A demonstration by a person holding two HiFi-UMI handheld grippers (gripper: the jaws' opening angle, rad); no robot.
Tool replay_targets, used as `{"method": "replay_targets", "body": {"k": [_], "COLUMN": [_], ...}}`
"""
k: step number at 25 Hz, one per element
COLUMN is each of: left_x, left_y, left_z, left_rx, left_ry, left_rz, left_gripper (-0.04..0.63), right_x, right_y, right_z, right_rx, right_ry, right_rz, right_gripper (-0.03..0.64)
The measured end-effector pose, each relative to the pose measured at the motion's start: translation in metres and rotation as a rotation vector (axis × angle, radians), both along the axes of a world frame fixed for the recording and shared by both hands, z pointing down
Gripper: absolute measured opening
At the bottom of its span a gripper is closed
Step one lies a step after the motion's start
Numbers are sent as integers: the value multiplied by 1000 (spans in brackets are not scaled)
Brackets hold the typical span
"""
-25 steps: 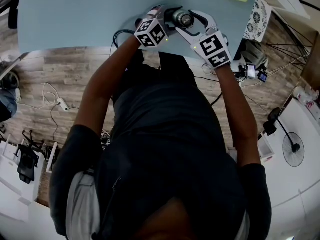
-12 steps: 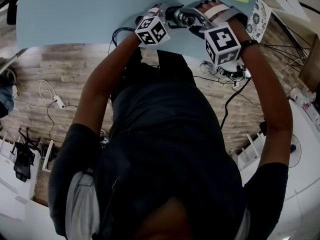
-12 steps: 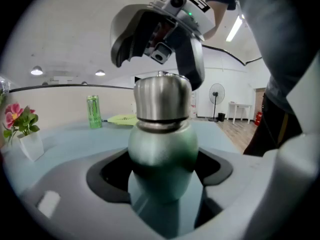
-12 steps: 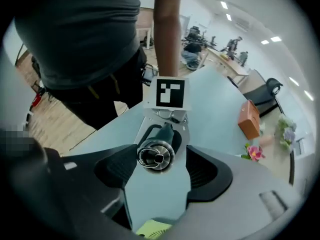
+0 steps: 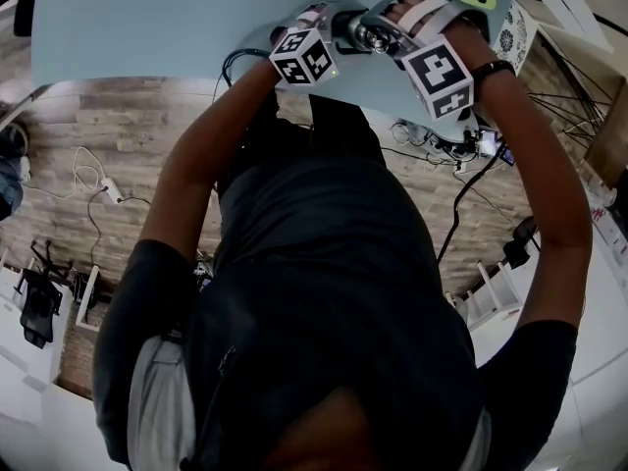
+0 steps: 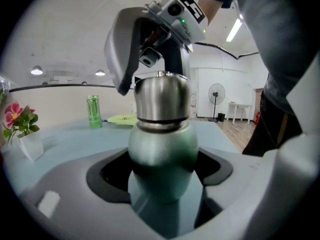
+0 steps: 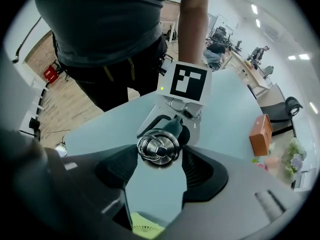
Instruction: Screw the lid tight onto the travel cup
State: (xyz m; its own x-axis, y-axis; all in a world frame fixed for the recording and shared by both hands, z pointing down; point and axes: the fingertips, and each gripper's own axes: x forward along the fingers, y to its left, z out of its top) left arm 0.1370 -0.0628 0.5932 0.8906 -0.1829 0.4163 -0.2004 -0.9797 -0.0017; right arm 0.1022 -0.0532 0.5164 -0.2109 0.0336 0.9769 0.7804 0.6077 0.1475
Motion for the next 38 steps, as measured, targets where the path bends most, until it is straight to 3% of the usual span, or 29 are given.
{"method": "replay_targets", "body": {"k": [5,12,17,23,26,31,38], "left_x": [0,-2,-1,-3,-3,-5,-2], "left_y": [1,1,1,1,0,1,0], "left_z": [0,0,0,0,1,0,1], "left_rx": [-1,-1,0,0,-1,-1,-1], "left_ry": [1,0,1,1,2,2,1], "left_rz": [1,1,1,0,-2,-4,-5], "left_gripper": [416,416,417,416,417,417,416], "right_x": [-4,-7,-7,-5,-7,-8,-7], "right_y": [4,3,-2,-11,-17,-17,-15], "right_z": [-1,-1,0,-3,-9,-10,-7], "right_rx": [-52,-156,-196,-175,-126,-67,-100], "right_ry": [-38,-155,-363,-624,-717,-738,-683], "right_rz": [50,361,745,1260,1433,1514,1481], "right_gripper": [247,242,239,239,239,239,242]}}
